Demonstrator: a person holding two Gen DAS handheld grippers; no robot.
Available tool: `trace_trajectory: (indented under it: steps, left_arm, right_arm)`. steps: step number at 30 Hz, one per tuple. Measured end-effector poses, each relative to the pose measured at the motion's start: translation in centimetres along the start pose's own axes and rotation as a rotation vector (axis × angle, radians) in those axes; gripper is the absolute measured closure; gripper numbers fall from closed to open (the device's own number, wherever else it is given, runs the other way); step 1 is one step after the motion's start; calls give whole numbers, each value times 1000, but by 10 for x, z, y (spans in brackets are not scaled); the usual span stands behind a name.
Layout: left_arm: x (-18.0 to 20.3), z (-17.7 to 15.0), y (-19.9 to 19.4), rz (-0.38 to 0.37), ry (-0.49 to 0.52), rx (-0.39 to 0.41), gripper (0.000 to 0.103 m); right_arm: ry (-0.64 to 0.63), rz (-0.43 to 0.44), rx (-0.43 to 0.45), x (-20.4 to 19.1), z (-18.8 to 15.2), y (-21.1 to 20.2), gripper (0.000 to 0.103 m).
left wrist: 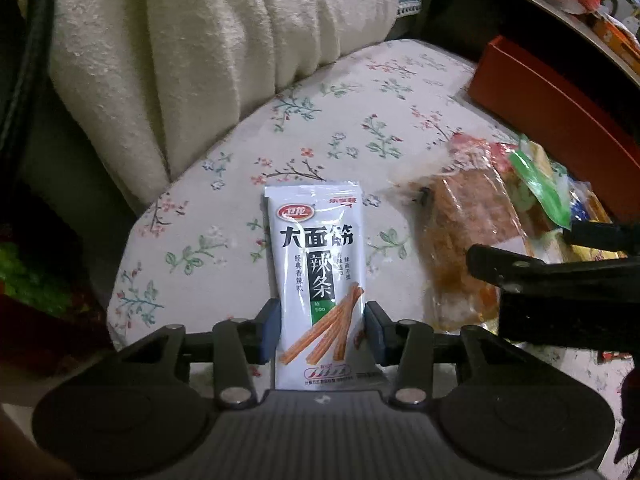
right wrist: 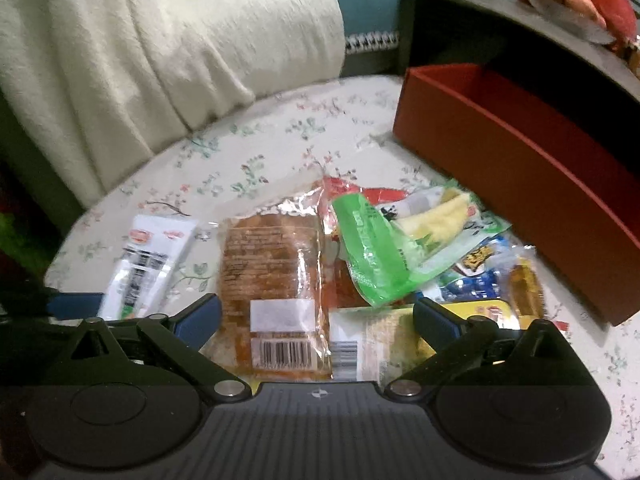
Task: Organize snacks
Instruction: 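Close the left tool on the white pack while the right tool grasps the clear pastry bag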
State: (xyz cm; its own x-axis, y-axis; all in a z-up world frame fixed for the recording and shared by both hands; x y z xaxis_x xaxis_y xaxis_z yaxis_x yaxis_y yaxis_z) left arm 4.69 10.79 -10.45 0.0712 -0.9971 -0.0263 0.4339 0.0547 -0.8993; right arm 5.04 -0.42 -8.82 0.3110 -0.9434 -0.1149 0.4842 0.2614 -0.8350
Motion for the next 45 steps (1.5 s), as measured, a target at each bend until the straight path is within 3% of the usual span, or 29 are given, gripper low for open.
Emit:
trace_trajectory:
  steps: [7,8,10,12,14,21,35,45]
  left_arm:
    - [3,2,4,7,22,1,59]
    - [4,1,5,12,30,4,54]
    - [8,1,5,38,51,11,51]
    - [10,2,5,50,54,9,51]
    - [12,4,6,59,60,7,50]
    - [10,6,4,43,50,6,64]
    - [10,17,-21,2,18,57,65]
    - [31,27,-28,-32,52,82,65]
  right_arm:
    - [-19,-3,-18,-7,2,17,2]
    - [-18,4,-14,-6,1,16,4]
    - [-24,19,-11,-5,0,13,11]
    - [-3,61,-13,-2,2,9,33]
    - [20,98,-23,0,4,6,36]
    - [67,156,-7,10,-3,-7,42]
    - [110,241,25,20,-6,-37,44]
    - [123,247,57,27,-6,-46,45]
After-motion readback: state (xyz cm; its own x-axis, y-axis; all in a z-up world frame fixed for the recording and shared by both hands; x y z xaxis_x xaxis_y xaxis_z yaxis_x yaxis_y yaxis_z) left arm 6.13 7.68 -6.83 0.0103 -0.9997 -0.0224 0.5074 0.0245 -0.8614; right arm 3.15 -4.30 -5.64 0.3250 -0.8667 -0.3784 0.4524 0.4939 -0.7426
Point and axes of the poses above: each gripper's, at about its wrist camera, not at the fingertips, and y roughly the way its jaws point, x to its right, z to its top, the point moved 4 cm from there along y, roughly the way its jaws point, and after that the axes turned 7 degrees about z, right-handed, at the moved point
